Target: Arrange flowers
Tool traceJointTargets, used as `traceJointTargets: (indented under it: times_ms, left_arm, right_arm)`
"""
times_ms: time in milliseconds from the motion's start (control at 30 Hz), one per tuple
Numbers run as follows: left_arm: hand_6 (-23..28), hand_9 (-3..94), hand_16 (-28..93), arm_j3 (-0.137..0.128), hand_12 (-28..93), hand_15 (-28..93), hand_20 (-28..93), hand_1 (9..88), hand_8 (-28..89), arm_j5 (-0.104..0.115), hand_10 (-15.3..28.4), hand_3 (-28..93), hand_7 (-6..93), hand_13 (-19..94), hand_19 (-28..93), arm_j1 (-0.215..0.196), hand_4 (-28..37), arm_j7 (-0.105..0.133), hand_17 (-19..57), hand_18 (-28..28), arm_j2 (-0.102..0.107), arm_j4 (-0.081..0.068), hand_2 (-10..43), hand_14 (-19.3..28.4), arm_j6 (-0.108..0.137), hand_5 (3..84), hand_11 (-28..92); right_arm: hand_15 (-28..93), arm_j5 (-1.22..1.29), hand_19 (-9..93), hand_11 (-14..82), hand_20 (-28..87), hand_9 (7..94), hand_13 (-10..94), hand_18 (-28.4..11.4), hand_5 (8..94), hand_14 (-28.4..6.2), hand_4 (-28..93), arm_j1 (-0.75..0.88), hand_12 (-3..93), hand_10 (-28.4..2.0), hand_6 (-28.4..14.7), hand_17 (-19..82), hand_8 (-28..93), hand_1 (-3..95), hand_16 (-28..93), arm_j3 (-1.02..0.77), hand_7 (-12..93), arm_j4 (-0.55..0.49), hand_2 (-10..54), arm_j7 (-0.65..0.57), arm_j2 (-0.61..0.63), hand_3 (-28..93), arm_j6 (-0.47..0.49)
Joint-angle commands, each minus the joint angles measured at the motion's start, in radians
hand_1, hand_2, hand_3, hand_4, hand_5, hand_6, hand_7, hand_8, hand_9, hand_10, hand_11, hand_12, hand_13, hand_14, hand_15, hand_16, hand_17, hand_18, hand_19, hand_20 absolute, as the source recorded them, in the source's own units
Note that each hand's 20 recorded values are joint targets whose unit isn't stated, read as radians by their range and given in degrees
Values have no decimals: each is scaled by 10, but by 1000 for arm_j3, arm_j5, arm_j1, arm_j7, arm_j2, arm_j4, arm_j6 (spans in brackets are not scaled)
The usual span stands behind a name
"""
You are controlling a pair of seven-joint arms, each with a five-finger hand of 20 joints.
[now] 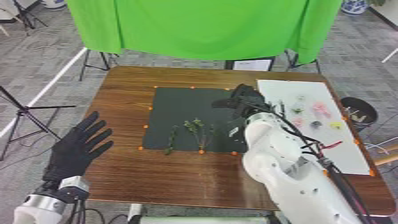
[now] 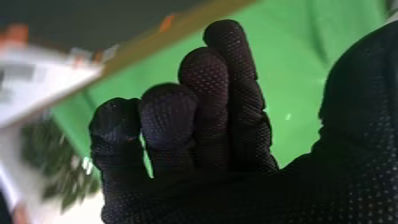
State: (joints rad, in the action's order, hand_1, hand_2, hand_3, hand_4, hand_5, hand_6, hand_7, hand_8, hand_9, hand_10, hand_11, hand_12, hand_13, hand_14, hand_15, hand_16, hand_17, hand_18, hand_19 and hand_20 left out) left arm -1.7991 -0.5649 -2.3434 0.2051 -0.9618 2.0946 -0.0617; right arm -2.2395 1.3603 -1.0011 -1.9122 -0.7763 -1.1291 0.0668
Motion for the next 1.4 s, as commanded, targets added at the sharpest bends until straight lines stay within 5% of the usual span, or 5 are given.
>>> traceJointTargets:
  times_ms: [33, 467, 1067, 1300, 1400]
  left_arm:
    - [27, 207, 52, -8, 205, 195, 98, 244, -97, 1, 99, 692, 170, 141, 316, -21, -281, -2, -115, 204, -13, 8, -71, 137, 6, 238, 125]
    - [27, 206, 52, -5, 204, 192, 98, 245, -97, 0, 99, 691, 170, 142, 316, -23, -282, 1, -115, 204, -23, 7, -71, 136, 8, 238, 127]
    - [27, 206, 52, -3, 204, 195, 98, 245, -97, -1, 98, 691, 171, 142, 316, -23, -282, -1, -115, 204, -26, 7, -70, 137, 10, 239, 126]
    - [27, 207, 51, 0, 204, 194, 98, 246, -97, 1, 98, 690, 170, 142, 316, -20, -281, -5, -115, 204, -25, 6, -68, 136, 13, 239, 126]
    - [27, 206, 51, 1, 204, 194, 98, 247, -97, 1, 99, 690, 170, 142, 316, -19, -282, -7, -115, 204, -26, 5, -66, 137, 14, 239, 126]
  right_arm:
    - [793, -75, 880, 563, 508, 514, 519, -228, 508, -140, -283, -11, 401, -152, -71, 270, -113, 234, 326, -113, 350, 109, -95, -52, 153, 711, -34]
    - [803, -64, 869, 570, 522, 468, 494, -231, 477, -149, -283, -12, 402, -169, -102, 259, -96, 307, 302, -115, 307, 225, -95, -98, 138, 518, 63]
    - [803, -86, 868, 576, 525, 499, 511, -231, 505, -144, -283, -36, 411, -166, -91, 261, -104, 217, 313, -58, 323, 301, -95, -85, 147, 658, 88]
    - [798, -85, 900, 552, 527, 686, 627, -221, 676, -112, -283, -42, 418, -124, -8, 312, -134, 304, 358, -47, 356, 310, -95, -44, 139, 766, 96]
    - [799, -77, 916, 545, 528, 750, 669, -222, 734, -103, -283, -44, 421, -107, 8, 333, 35, 420, 378, -50, 362, 315, -95, -25, 137, 683, 120]
